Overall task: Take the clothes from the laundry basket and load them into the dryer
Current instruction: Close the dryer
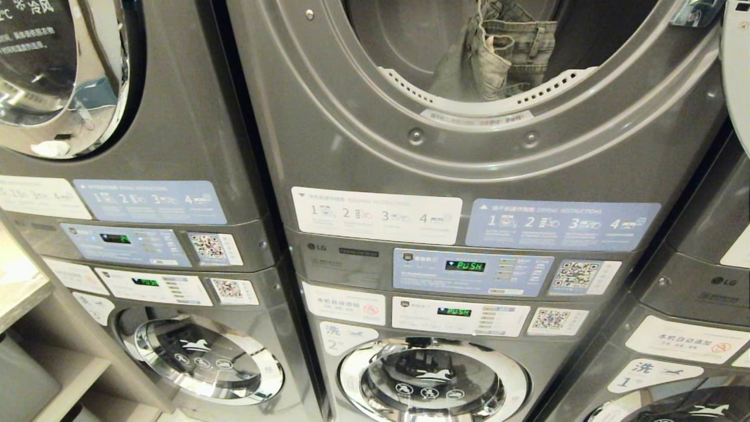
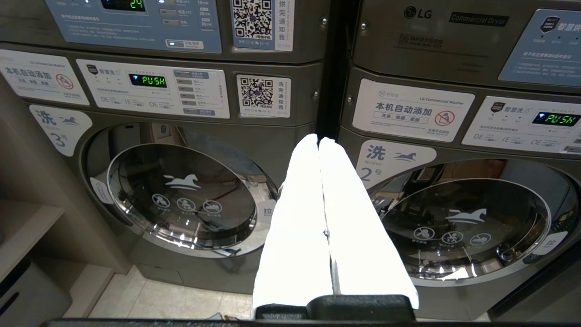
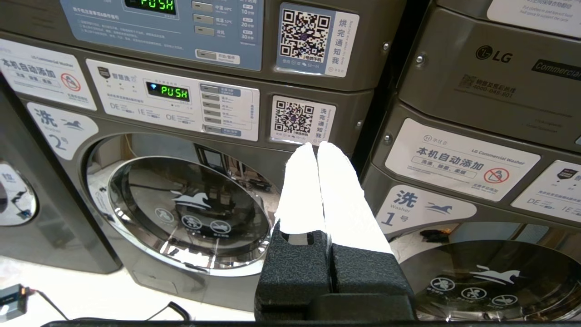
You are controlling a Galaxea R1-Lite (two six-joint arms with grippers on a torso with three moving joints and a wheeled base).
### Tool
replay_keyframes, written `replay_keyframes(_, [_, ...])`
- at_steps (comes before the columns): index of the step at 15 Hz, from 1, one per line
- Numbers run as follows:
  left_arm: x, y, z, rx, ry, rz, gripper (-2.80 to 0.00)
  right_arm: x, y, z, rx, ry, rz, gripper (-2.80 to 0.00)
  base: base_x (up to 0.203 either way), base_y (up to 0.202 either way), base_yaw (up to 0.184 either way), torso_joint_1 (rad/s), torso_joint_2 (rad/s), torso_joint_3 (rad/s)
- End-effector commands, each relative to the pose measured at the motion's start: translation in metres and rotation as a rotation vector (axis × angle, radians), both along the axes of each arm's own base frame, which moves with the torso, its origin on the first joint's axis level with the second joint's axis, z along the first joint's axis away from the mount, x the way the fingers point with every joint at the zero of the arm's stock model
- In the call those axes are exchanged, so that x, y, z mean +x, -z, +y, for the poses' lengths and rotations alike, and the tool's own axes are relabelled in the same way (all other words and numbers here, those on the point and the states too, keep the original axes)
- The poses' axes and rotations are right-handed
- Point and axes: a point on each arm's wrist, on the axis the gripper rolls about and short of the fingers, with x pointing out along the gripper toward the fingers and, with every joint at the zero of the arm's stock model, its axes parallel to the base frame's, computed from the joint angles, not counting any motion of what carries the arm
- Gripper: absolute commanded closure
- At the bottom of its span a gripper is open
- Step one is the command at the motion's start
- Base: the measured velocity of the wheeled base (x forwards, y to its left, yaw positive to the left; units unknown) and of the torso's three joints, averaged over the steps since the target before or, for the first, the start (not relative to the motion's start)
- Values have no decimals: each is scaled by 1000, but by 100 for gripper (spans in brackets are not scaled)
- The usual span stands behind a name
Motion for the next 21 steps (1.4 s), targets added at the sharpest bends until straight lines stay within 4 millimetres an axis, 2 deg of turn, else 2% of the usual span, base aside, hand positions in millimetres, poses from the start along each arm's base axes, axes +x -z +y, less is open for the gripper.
replay_keyframes(1, [0, 0, 0, -2, 1, -1, 0, 0, 0, 0, 5, 0, 0, 0, 0, 0, 0, 0, 0, 0])
replay_keyframes(8, [0, 0, 0, -1, 1, -2, 0, 0, 0, 0, 12, 2, 0, 0, 0, -12, -1, 0, 0, 0])
replay_keyframes(21, [0, 0, 0, -3, 1, -2, 0, 0, 0, 0, 35, 14, -6, 0, 0, -190, 2, 3, 2, 2])
